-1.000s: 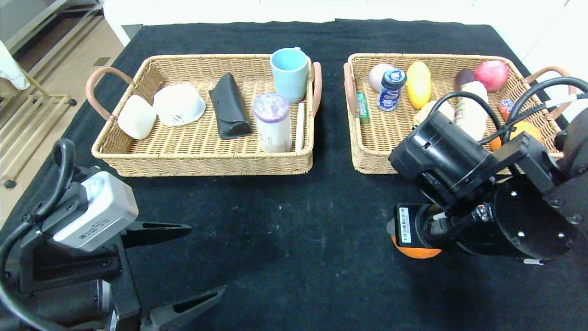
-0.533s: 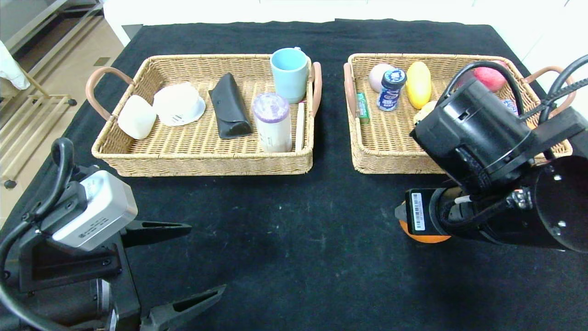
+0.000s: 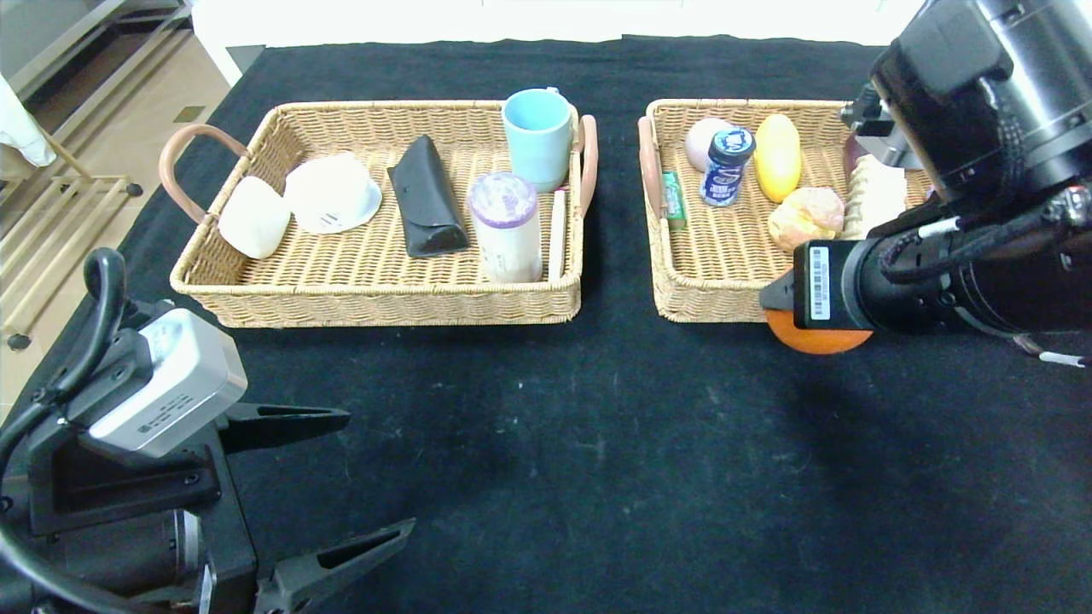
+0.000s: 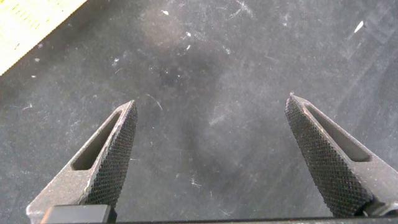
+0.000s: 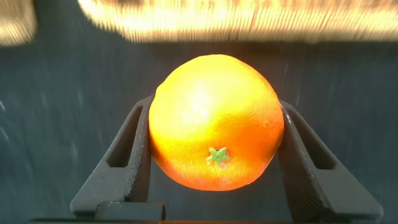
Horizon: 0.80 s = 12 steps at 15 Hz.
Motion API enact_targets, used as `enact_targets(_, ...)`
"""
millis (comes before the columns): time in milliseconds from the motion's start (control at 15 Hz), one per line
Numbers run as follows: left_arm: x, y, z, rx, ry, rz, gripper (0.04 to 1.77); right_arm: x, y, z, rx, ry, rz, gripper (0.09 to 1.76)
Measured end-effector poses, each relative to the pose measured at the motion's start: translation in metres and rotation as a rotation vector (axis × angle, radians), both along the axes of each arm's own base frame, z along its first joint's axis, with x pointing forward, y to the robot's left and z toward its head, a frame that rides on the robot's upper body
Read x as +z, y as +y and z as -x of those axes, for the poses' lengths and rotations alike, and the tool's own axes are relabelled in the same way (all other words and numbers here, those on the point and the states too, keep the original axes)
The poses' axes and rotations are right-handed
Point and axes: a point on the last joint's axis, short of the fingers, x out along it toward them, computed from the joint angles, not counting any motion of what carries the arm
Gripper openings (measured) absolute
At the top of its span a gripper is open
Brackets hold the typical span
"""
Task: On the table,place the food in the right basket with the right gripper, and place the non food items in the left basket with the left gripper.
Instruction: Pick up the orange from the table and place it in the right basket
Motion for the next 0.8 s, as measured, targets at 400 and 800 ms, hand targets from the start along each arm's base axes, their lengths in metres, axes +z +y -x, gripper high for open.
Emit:
enact_targets(400,0.001,0.001,0.001,0.004,-0.004,0.001,1.72,0.016,-0.006,-0.037,-0.034,-0.197,-0.053,1.2)
enact_targets(800,0.001,0.001,0.001,0.006,-0.006,0.002,1.72,0.014,0.005,-0.066,-0.028,-0.324,-0.077,1.2)
